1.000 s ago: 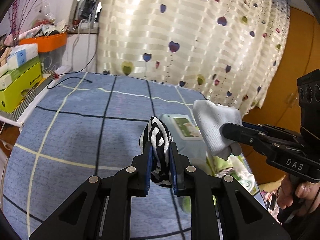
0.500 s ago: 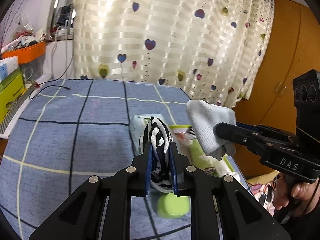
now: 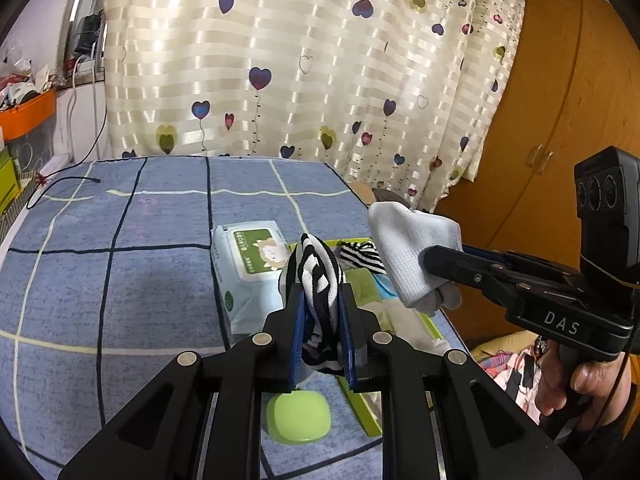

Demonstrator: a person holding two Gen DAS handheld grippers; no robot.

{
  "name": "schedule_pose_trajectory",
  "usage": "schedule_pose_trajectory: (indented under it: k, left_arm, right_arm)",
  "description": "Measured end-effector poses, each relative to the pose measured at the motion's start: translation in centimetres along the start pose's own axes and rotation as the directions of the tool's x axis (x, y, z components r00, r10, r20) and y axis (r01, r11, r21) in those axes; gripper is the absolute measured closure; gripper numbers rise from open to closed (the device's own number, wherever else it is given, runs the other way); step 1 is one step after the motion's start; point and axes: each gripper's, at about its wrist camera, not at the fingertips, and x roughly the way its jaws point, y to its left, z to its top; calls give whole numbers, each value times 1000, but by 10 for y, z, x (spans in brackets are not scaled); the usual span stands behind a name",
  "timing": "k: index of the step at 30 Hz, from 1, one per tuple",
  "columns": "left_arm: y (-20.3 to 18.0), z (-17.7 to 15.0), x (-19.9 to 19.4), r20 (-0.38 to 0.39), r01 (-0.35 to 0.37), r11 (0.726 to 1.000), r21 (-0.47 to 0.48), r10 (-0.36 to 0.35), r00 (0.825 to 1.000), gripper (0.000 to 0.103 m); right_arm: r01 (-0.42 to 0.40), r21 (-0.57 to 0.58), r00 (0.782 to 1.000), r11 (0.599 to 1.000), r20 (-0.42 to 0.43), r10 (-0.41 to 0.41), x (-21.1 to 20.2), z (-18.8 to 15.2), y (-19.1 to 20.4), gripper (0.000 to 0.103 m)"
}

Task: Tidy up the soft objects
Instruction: 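Carry the striped sock with the left tool while the right carries the white sock to the box, then lower both socks into the box and open both tools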

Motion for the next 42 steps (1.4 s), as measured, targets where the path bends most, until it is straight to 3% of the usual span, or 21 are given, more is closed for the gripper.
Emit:
schedule_pose_trajectory:
  k: [11,20,25,29,34,39,42]
  left_arm:
    - [-28,5,33,-63,18,999,39,-15,998,86]
    - [-48,2,59,-115,33,998,53,-26,993,86]
    - [-53,-4,72,-157,48,998,48,-40,987,86]
    - [-57,-11,82,-190,57,997,46,-47,981,86]
    - [-56,-16,93,-215,47,998,30,-40,976,86]
    - [-61,-24,107,-247,45,999,14,-40,968,86]
    - [-57,-25,116,-258,4,1000,-11,-7,966,86]
  right_arm:
    - [53,89,998,995,-21,-52,12,-12,-62,82]
    - [133,133,981,982,-156,-112,66,-30,-117,82]
    - [145,124,967,982,-230,-114,100,-45,-128,82]
    - [131,149,972,980,-213,-98,98,-45,-134,76]
    - [112,149,983,982,-159,-88,73,-43,-127,59]
    - [98,151,990,984,-111,-81,54,-40,-123,58]
    - [85,150,993,985,-96,-71,48,-39,-121,58]
